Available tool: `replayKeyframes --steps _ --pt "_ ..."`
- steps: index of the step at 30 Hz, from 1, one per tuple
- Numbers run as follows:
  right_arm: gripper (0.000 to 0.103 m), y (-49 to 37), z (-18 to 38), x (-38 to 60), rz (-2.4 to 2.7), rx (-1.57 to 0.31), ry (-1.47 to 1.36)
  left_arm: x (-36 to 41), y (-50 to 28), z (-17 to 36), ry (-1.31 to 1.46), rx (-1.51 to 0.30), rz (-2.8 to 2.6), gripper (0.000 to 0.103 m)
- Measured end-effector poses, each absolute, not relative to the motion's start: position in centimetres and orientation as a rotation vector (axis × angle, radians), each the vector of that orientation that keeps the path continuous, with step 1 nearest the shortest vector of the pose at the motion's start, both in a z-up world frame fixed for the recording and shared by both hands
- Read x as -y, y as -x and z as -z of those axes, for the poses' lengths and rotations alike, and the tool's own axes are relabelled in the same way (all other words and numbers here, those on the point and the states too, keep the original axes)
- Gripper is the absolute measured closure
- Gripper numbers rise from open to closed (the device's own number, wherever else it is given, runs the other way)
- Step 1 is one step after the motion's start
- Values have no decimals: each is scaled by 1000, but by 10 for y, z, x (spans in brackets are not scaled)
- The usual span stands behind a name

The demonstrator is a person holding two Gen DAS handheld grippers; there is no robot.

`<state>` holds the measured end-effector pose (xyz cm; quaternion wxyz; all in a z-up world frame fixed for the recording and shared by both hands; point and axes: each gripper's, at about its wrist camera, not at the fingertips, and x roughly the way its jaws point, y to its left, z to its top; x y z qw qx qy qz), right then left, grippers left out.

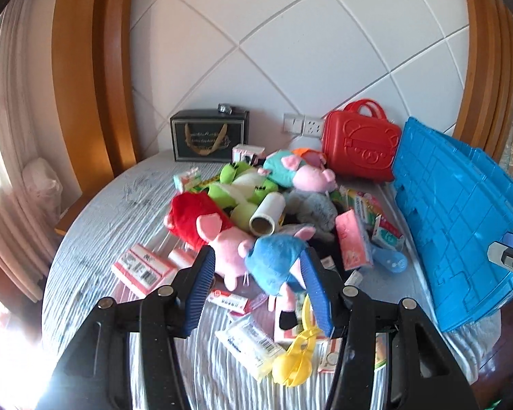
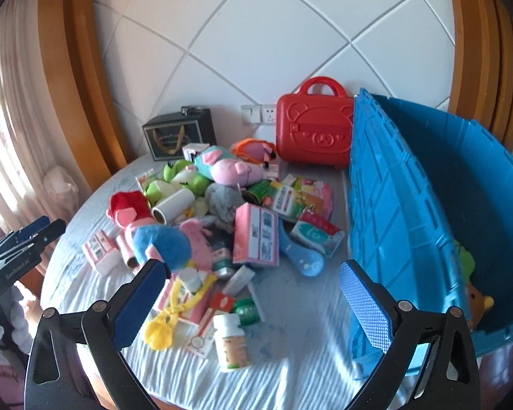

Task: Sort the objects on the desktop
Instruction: 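Withdraw both tools from the crate toward the white pill bottle and yellow clip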

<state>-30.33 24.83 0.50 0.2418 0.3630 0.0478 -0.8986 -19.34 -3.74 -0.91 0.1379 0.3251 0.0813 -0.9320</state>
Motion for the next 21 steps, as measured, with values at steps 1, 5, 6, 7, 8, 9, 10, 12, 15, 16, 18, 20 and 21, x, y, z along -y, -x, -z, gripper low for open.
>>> replayKeyframes --steps 1,5,6,7,8,9,10,12,15,16,18,20,21 --pt "0 305 7 -243 2439 -148 -1014 40 192 22 -974 -232 2672 52" --pt "0 315 64 -228 2364 -202 -1156 39 192 76 -1145 -238 2606 52" --pt "0 319 78 -225 2342 -205 -1200 36 194 89 -1182 -245 2600 52" --pt "0 321 91 -223 2322 -204 -1240 32 196 100 -1213 -245 2598 52" --pt "0 324 106 -222 2303 -199 -1283 27 198 110 -1245 -240 2600 52" --pt "0 325 119 -221 2282 -195 -1323 20 201 120 -1279 -226 2607 52" --pt "0 326 131 -219 2265 -197 -1355 13 204 129 -1312 -204 2612 52" --pt "0 325 150 -217 2246 -211 -1408 1 210 144 -1369 -164 2617 52" --pt "0 323 170 -215 2214 -229 -1460 -13 219 162 -1439 -131 2621 52" --pt "0 322 175 -215 2206 -232 -1476 -16 221 167 -1462 -127 2623 52" --pt "0 321 183 -216 2196 -234 -1508 -19 225 177 -1503 -125 2626 52" --pt "0 320 190 -217 2183 -235 -1530 -21 228 185 -1543 -135 2629 52" --pt "0 320 192 -217 2181 -237 -1540 -22 229 189 -1568 -138 2626 52"
